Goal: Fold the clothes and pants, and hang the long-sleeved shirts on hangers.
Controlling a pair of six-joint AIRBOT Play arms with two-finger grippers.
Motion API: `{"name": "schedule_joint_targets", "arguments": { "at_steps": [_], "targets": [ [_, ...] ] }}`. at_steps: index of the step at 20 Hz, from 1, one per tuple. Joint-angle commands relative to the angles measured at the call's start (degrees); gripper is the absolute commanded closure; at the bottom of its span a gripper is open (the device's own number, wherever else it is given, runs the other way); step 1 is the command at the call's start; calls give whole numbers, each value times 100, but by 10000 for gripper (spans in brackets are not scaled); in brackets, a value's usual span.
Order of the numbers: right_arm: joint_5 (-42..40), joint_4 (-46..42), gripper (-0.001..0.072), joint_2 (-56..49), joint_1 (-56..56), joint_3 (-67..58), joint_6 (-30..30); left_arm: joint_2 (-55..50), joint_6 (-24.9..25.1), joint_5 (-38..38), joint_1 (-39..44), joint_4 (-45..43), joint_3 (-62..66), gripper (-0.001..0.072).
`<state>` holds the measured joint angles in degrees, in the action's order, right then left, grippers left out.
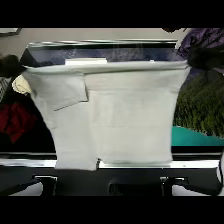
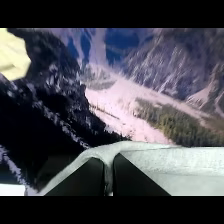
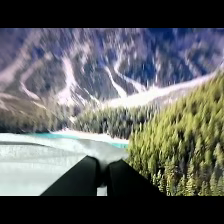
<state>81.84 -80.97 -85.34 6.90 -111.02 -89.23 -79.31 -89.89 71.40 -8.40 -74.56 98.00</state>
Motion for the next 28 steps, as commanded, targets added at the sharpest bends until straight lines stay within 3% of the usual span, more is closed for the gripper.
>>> {"name": "schedule_joint_targets", "arguments": {
  "at_steps": [1, 5, 9, 14, 18, 28],
  "targets": [
    [-564, -70, 677, -1252, 4, 160, 7, -1572, 212, -1084, 188, 107, -72, 690],
    [-1537, -79, 677, -2090, 4, 157, 105, -2782, 210, -1880, 291, 109, 487, 690],
    [-1550, -120, 677, -2457, 4, 160, 120, -3110, 212, -1906, 313, 103, 761, 689],
    [-691, -184, 677, -2492, 4, 164, 116, -3097, 201, -219, 313, 42, 767, 690],
    [140, -234, 677, -2662, 4, 164, 44, -3099, -337, 846, 313, -396, 765, 690],
    [979, -236, 676, -2962, -2, 177, -129, -3239, -334, 1526, 422, -409, 752, 689]
  ]
}}
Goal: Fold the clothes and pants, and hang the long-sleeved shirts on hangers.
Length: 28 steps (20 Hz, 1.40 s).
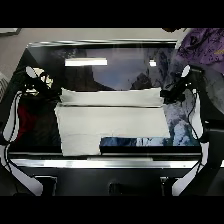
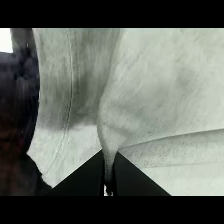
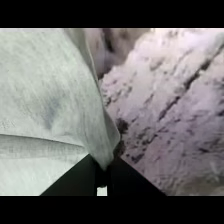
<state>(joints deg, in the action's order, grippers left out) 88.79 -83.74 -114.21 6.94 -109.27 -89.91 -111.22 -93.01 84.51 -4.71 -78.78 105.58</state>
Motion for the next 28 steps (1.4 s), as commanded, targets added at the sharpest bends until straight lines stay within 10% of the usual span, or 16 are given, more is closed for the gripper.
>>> {"name": "schedule_joint_targets", "arguments": {
  "at_steps": [1, 8, 11, 13, 19, 28],
  "targets": [
    [299, 90, 676, -87, -7, 11, -81, -66, -22, 225, 83, 15, -11, 689],
    [542, 433, 589, -251, -7, 15, -98, -186, -24, 197, 116, 15, -15, 644],
    [522, 483, 408, -264, -7, 11, -98, -192, -63, 94, 133, 17, 13, 194],
    [570, 424, 220, -149, 22, 11, -96, -101, -66, 118, 68, 9, 195, 94],
    [433, 1204, 216, 1078, 1320, 474, 229, 1410, -151, 437, -752, -398, -590, 95],
    [-535, 2212, 233, 2911, 2439, 3995, 614, 5355, -61, -1071, -1532, 1755, -7154, 97]
  ]
}}
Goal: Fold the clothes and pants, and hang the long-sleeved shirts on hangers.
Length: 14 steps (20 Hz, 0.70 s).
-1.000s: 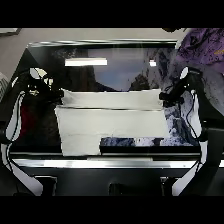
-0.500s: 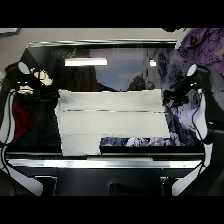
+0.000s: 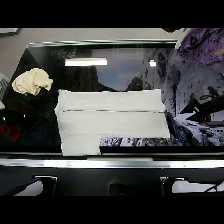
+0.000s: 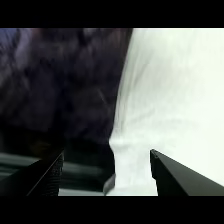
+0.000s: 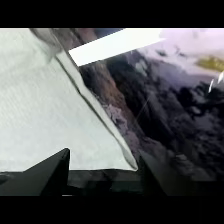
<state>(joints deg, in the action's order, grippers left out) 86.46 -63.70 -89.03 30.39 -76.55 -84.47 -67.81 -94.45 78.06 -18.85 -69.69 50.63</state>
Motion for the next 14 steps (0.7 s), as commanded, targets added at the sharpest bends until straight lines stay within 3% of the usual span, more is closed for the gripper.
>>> {"name": "schedule_joint_targets", "arguments": {
  "at_steps": [1, 5, 12, 13, 14],
  "targets": [
    [-308, 216, 233, 420, 61, 752, 70, 1207, 107, -461, -118, 1086, -2035, 97],
    [-243, 505, 233, 428, 35, 752, 70, 1453, 411, -553, 11, 1727, -2931, 98],
    [-221, 525, 233, 487, 35, 752, 70, 1447, 337, -1248, 793, 1853, -2992, 119],
    [-216, 522, 233, 487, 37, 752, 70, 1434, 299, -1261, 855, 1858, -2990, 262],
    [-216, 518, 233, 487, 42, 752, 70, 1434, 299, -1259, 859, 1862, -2990, 493]
  ]
}}
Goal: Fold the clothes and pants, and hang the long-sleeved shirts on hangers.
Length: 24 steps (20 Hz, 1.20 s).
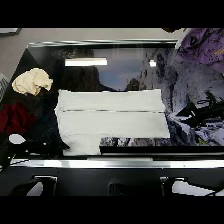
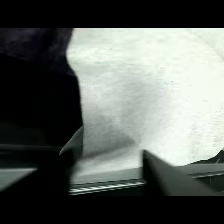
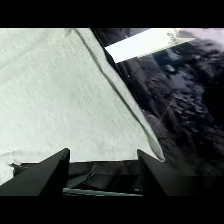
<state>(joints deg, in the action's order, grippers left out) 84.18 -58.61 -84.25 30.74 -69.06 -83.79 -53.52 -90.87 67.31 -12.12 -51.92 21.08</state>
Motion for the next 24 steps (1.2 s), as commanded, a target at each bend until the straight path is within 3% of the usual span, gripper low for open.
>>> {"name": "schedule_joint_targets", "arguments": {
  "at_steps": [1, 6, 10, 24],
  "targets": [
    [11, -13, 233, 9, 15, 2, -20, 9, -61, -184, 184, 98, -31, 666],
    [9, -509, 231, -57, 17, 66, -162, 11, -59, -177, 184, 116, -31, 686],
    [11, -551, 214, -321, 13, 533, 66, 11, -61, -175, 184, 116, -31, 686],
    [-584, -33, 231, -402, 0, 1655, 514, 11, -59, -116, 184, 116, -28, 686]
  ]
}}
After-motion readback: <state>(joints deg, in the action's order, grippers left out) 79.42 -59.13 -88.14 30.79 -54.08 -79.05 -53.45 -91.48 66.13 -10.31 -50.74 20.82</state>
